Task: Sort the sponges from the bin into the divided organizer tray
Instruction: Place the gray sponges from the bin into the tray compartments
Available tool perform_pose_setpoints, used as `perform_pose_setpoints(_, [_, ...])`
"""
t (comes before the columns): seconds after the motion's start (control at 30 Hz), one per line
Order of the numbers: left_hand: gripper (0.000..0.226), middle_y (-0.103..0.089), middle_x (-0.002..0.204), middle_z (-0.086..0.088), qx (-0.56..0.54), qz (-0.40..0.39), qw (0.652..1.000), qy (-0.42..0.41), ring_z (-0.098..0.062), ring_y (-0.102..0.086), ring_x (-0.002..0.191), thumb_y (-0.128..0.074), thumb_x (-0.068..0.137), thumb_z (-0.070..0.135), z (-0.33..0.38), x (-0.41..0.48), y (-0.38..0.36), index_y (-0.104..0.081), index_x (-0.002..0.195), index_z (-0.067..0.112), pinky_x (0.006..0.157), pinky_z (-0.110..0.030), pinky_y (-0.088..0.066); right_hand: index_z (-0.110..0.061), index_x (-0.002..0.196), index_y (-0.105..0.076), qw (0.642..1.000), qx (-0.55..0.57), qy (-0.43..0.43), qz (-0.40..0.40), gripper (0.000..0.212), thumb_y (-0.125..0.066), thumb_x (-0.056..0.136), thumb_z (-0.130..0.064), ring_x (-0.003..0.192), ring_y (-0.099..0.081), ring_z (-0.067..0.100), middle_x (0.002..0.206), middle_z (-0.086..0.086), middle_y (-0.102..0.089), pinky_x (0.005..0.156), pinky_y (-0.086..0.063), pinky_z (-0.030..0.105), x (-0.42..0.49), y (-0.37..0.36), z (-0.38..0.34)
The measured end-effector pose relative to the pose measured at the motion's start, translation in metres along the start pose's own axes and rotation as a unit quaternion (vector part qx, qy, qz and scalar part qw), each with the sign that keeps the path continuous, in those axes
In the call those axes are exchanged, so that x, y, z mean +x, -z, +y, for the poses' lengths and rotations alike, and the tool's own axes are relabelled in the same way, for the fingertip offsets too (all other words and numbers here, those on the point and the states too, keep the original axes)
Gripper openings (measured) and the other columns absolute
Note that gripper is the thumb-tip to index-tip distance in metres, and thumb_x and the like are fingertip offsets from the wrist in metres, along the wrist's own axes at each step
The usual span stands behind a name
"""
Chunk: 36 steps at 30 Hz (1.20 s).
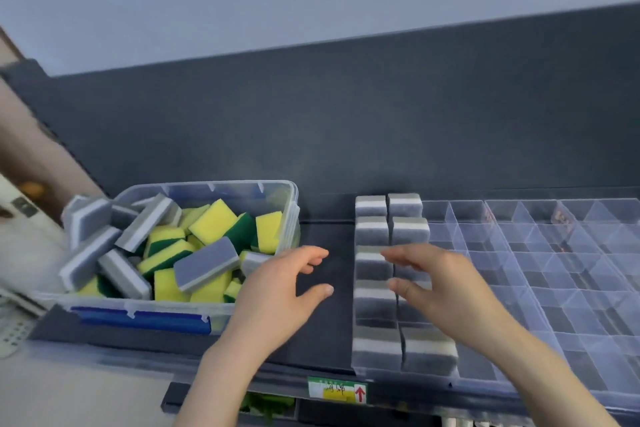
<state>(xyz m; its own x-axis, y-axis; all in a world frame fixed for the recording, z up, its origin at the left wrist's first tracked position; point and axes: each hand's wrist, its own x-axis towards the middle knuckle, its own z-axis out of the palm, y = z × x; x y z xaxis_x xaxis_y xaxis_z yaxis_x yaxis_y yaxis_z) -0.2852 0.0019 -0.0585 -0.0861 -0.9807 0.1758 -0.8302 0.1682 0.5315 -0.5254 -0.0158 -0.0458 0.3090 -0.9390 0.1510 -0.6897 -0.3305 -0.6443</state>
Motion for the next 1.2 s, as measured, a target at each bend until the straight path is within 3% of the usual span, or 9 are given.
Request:
perform_pose_setpoints(0.1, [0.043, -0.056, 0.116, 0.027, 0.073, 0.018, 0.997, 0.031, 0.009, -0.052, 0.102, -0.067, 0.081, 0.045, -0.012, 0.000, 0.018, -0.053, 0.122, 0.045, 0.082, -0.024, -0.050, -0.037, 0.122, -0.057, 0.999, -0.001, 0.044, -0.032, 0.038, -0.065, 0.086, -0.030, 0.107, -0.052, -0.005, 0.117, -0.025, -0.057, 0.090, -0.041, 0.012, 0.023, -0.010, -0.010])
perform_pose_setpoints(0.3, [0.038, -0.057, 0.113, 0.025, 0.128, 0.040, 0.985, 0.107, 0.004, -0.055, 0.103, -0.065, 0.083, 0.045, -0.044, -0.016, 0.050, -0.055, 0.120, 0.044, 0.080, -0.029, -0.052, -0.040, 0.120, -0.058, 0.988, 0.007, 0.115, -0.098, 0.037, -0.065, 0.085, -0.033, 0.101, -0.047, -0.014, 0.111, -0.030, -0.055, 0.083, -0.033, 0.000, 0.056, -0.040, -0.031])
perform_pose_setpoints(0.47, [0.038, -0.060, 0.112, 0.021, 0.141, 0.049, 0.979, 0.141, 0.001, -0.056, 0.101, -0.068, 0.082, 0.041, -0.083, -0.016, 0.082, -0.058, 0.119, 0.039, 0.083, -0.027, -0.049, -0.037, 0.122, -0.058, 0.981, 0.002, 0.146, -0.125, 0.037, -0.064, 0.086, -0.033, 0.110, -0.052, -0.005, 0.117, -0.025, -0.058, 0.095, -0.042, 0.016, 0.076, -0.062, -0.056])
perform_pose_setpoints(0.53, [0.038, -0.060, 0.115, 0.020, 0.149, 0.033, 0.978, 0.141, 0.000, -0.055, 0.102, -0.067, 0.084, 0.040, -0.100, -0.004, 0.094, -0.057, 0.120, 0.039, 0.084, -0.027, -0.049, -0.037, 0.121, -0.059, 0.982, -0.003, 0.149, -0.115, 0.036, -0.063, 0.086, -0.033, 0.111, -0.052, -0.004, 0.118, -0.025, -0.058, 0.095, -0.042, 0.017, 0.084, -0.069, -0.064])
perform_pose_setpoints(0.63, [0.036, -0.061, 0.116, 0.019, 0.142, -0.003, 0.981, 0.132, 0.000, -0.056, 0.101, -0.068, 0.084, 0.037, -0.122, 0.021, 0.107, -0.058, 0.119, 0.038, 0.083, -0.026, -0.049, -0.036, 0.121, -0.059, 0.984, -0.020, 0.143, -0.104, 0.035, -0.063, 0.086, -0.032, 0.112, -0.052, -0.001, 0.120, -0.023, -0.058, 0.096, -0.042, 0.018, 0.096, -0.079, -0.078])
perform_pose_setpoints(0.77, [0.041, -0.062, 0.114, 0.015, 0.126, -0.069, 0.984, 0.104, -0.003, -0.058, 0.099, -0.072, 0.081, 0.031, -0.150, 0.054, 0.109, -0.057, 0.118, 0.040, 0.085, -0.034, -0.052, -0.033, 0.123, -0.058, 0.984, -0.060, 0.137, -0.095, 0.037, -0.061, 0.087, -0.036, 0.113, -0.053, 0.003, 0.123, -0.019, -0.059, 0.095, -0.041, 0.020, 0.112, -0.096, -0.098])
perform_pose_setpoints(0.9, [0.051, -0.058, 0.121, 0.015, 0.125, -0.131, 0.982, 0.046, -0.006, -0.055, 0.106, -0.075, 0.079, 0.027, -0.173, 0.080, 0.100, -0.054, 0.124, 0.039, 0.087, -0.029, -0.049, -0.033, 0.126, -0.056, 0.984, -0.108, 0.105, -0.099, 0.040, -0.059, 0.087, -0.040, 0.117, -0.052, 0.006, 0.127, -0.016, -0.057, 0.096, -0.042, 0.024, 0.121, -0.116, -0.111])
perform_pose_setpoints(1.2, [0.071, -0.051, 0.129, 0.010, 0.176, -0.332, 0.924, -0.068, -0.015, -0.050, 0.112, -0.076, 0.073, 0.041, -0.191, 0.109, 0.081, -0.042, 0.136, 0.036, 0.083, -0.033, -0.048, -0.031, 0.123, -0.052, 0.962, -0.247, 0.040, -0.110, 0.037, -0.052, 0.086, -0.028, 0.107, -0.053, 0.021, 0.116, -0.004, -0.059, 0.081, -0.049, 0.034, 0.131, -0.159, -0.130])
